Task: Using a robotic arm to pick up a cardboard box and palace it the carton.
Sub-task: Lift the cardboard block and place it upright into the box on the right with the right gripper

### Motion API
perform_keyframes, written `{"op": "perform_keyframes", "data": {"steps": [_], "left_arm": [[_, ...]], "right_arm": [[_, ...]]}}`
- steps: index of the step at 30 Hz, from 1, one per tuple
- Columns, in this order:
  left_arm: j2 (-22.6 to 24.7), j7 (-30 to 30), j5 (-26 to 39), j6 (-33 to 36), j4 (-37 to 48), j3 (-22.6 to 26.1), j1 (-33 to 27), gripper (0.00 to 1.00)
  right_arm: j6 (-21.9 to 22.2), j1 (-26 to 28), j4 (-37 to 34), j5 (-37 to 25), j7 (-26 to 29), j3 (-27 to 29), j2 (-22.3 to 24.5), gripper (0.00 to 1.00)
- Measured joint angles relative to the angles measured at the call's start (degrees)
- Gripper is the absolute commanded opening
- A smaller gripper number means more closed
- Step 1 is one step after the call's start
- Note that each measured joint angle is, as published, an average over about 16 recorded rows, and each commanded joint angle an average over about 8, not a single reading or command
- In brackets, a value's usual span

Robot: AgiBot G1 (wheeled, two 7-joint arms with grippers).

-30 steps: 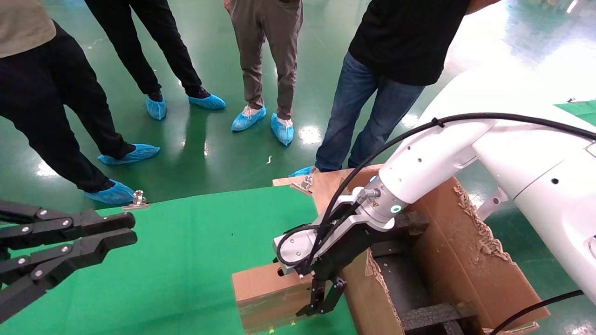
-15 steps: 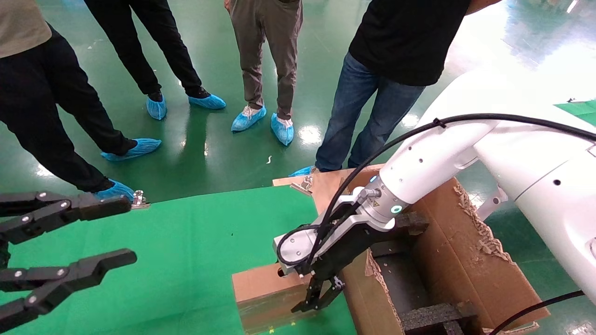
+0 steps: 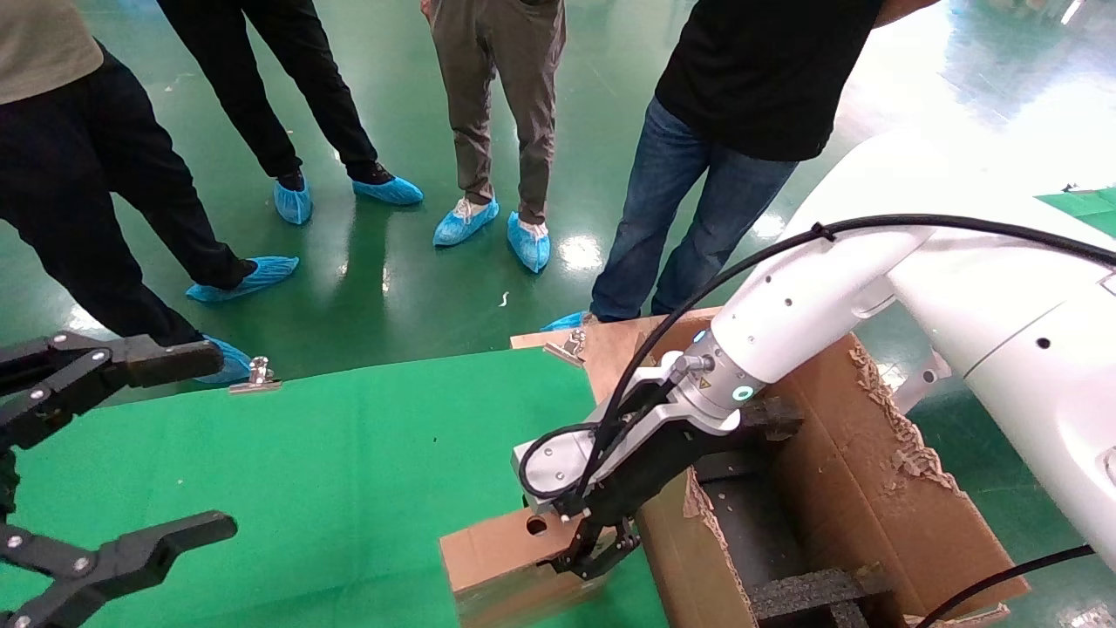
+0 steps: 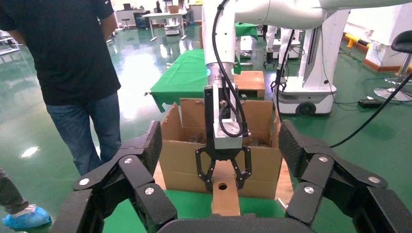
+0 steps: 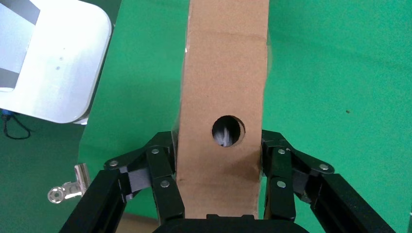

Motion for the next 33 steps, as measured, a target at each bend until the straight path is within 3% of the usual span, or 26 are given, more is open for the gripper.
{"op": "perform_keyframes", "data": {"steps": [9,16,24,33], "left_arm": [[0.0,0.0,-0.01,0.0,0.0,0.0,0.0,1.0],[0.0,0.0,-0.02,0.0,0.0,0.01,-0.01,1.0],[0.0,0.01,-0.02,0.0,0.01,0.02,-0.01,1.0],[0.0,0.01,-0.03,0.0,0.01,0.02,-0.01,1.0]], "right_arm": [[0.26,0.29,-0.09,0.41,-0.03,0.11,0.23,0.0],[0.32,3.47,-0.95,1.6,-0.3,0.51,1.11,0.0],[-0.3,12.35,-3.39,3.48,-1.37,-0.33,2.44,0.0],[-0.94,23.97,-6.98,6.55,-3.23,-5.3,3.5,0.0]]}}
